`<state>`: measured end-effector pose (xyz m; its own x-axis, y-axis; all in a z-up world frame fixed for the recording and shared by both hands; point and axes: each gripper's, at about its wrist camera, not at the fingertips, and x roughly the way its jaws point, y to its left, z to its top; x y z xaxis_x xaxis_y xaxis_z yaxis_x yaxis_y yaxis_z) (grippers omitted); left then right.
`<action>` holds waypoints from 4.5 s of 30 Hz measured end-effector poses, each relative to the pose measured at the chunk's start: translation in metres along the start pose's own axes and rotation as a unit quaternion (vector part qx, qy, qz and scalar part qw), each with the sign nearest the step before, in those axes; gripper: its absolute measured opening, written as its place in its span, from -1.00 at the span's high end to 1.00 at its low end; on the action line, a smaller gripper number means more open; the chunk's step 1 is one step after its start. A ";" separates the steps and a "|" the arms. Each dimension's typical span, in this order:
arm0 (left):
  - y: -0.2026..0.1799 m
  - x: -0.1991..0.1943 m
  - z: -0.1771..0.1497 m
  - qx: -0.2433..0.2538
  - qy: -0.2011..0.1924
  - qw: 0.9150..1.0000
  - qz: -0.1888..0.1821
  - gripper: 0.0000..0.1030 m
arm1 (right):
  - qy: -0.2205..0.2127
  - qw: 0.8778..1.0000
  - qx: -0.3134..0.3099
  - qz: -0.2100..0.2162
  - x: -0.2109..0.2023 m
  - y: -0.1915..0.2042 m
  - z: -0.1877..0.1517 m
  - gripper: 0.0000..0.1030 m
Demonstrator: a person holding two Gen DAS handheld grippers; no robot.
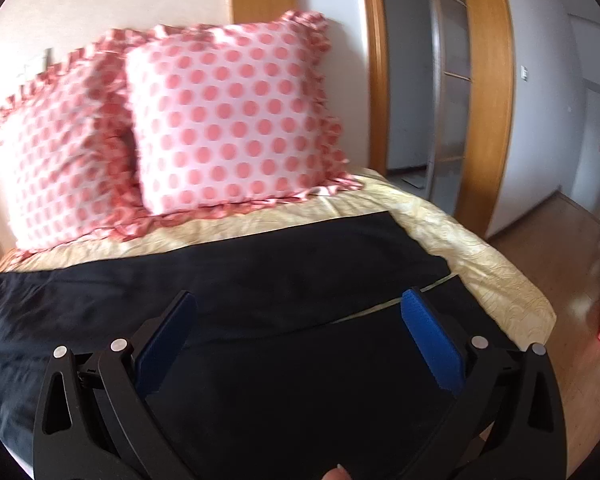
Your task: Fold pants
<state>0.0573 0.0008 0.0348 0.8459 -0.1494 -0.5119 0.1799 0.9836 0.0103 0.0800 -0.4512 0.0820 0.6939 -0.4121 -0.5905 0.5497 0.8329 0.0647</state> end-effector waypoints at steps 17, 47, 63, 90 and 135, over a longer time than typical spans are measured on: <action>0.029 0.054 0.038 -0.086 -0.018 0.996 -0.007 -0.96 | 0.219 0.953 0.160 -0.138 0.241 -0.030 0.095 -0.68; 0.044 0.061 0.022 -0.088 0.046 0.995 -0.034 -0.96 | 0.106 0.966 0.234 0.017 0.147 -0.075 0.055 0.86; 0.039 0.036 0.012 -0.167 0.034 0.982 -0.083 -0.96 | 0.004 0.969 0.228 0.092 0.000 -0.118 -0.032 0.87; 0.016 0.027 0.007 -0.062 0.001 0.998 -0.026 -0.96 | 0.125 0.907 0.362 0.177 0.087 -0.117 -0.035 -0.52; 0.009 0.044 0.000 -0.071 0.061 0.990 -0.101 -0.96 | 0.056 0.924 0.355 0.127 0.084 -0.142 -0.042 0.92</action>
<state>0.0960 0.0032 0.0122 0.7312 -0.3398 -0.5915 0.2592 0.9405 -0.2199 0.0408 -0.5882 -0.0101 0.8124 -0.1620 -0.5602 0.5692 0.4286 0.7016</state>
